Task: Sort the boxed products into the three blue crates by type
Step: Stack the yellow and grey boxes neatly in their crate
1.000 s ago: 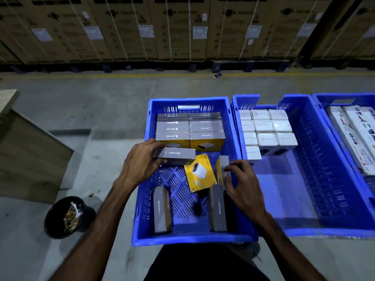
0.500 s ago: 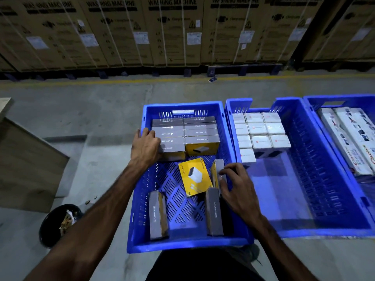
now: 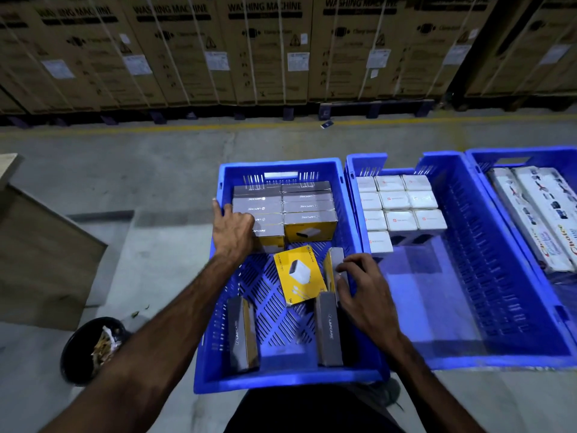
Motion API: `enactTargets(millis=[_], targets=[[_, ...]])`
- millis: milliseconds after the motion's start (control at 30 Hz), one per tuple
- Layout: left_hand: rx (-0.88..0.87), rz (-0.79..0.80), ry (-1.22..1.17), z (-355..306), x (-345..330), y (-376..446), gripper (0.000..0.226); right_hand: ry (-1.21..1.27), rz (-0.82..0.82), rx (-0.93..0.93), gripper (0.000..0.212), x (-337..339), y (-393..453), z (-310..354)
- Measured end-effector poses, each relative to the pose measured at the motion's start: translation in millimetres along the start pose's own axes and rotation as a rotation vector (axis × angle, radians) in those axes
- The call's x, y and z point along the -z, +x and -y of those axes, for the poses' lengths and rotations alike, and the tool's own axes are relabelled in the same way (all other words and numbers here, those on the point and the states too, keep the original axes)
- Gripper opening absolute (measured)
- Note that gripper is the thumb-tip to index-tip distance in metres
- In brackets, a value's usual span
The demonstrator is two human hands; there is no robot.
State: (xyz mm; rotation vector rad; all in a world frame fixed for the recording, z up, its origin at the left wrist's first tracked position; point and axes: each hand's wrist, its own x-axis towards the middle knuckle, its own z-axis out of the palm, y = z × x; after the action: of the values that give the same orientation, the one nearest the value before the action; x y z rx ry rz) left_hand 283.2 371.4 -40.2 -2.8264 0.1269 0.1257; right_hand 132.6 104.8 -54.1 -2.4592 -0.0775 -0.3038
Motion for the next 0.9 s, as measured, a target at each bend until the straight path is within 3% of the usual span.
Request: enactTargets(millis=[433,633,700,833,900], targets=[[0.048,-0.040,-0.078,-8,-9,-18,0.016,0.007,-0.002,0.008,0.010,1,-1,1],[0.049,-0.089,-0.134,-24,-28,-56,0.029,0.014,-0.008,0.010,0.010,0,-1,-1],[-0.014,-0.098,-0.164,-27,-40,-67,0.043,0.015,-0.007,0.007,0.010,-1,-1,0],[-0.099,-0.032,-0.217,-27,-56,-67,0.093,0.004,-0.004,0.018,0.010,-2,-1,-1],[-0.092,0.000,-0.226,-27,-59,-59,0.100,0.007,0.001,0.016,0.011,-1,0,-2]])
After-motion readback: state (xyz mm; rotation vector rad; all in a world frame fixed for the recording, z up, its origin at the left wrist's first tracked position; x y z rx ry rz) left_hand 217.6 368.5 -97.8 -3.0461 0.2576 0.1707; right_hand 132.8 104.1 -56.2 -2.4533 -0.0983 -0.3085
